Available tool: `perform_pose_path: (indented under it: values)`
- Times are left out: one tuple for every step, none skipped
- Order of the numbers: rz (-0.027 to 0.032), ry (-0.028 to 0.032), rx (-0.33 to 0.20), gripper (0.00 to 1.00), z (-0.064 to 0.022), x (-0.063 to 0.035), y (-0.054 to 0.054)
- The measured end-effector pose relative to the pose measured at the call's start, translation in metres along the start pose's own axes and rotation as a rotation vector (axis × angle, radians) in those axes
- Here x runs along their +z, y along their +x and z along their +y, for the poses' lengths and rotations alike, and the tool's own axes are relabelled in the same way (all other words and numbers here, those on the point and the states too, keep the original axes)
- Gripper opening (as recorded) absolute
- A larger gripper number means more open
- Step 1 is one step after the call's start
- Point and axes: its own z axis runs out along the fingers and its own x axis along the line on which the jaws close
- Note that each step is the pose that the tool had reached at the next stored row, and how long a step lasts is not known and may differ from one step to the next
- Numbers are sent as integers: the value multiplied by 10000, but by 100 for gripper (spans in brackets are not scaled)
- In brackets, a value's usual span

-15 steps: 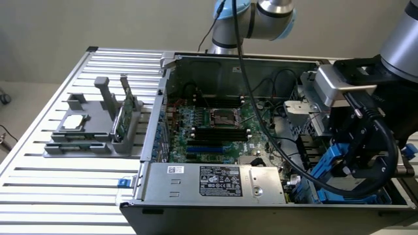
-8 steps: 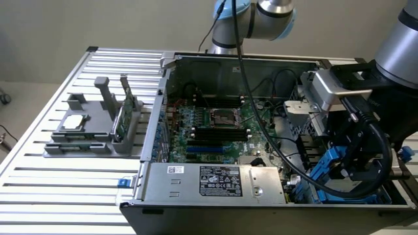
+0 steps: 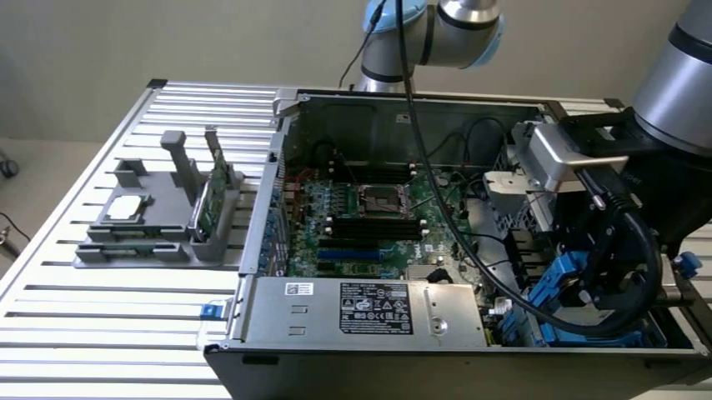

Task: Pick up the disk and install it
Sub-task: 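Insert the disk into the insertion slot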

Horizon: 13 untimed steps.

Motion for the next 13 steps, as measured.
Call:
perform_pose_path:
  values:
    - [25, 0, -4, 33, 0, 6, -4]
    - [60, 1, -7, 33, 0, 11, -6]
    - [79, -1, -8, 34, 1, 18, -10]
    - [101, -2, -11, 40, 1, 23, -15]
    - [125, -2, -13, 40, 1, 30, -21]
    - [150, -2, -15, 47, 1, 37, -27]
    - [175, -3, -17, 47, 1, 41, -35]
    - [193, -3, -20, 47, 1, 43, -47]
    - [204, -3, -23, 47, 0, 42, -61]
    - [209, -3, -24, 47, -1, 41, -77]
    - [211, -3, -25, 47, -3, 40, -94]
    - [213, -3, -29, 47, -5, 35, -109]
    - [210, -2, -38, 47, -9, 33, -120]
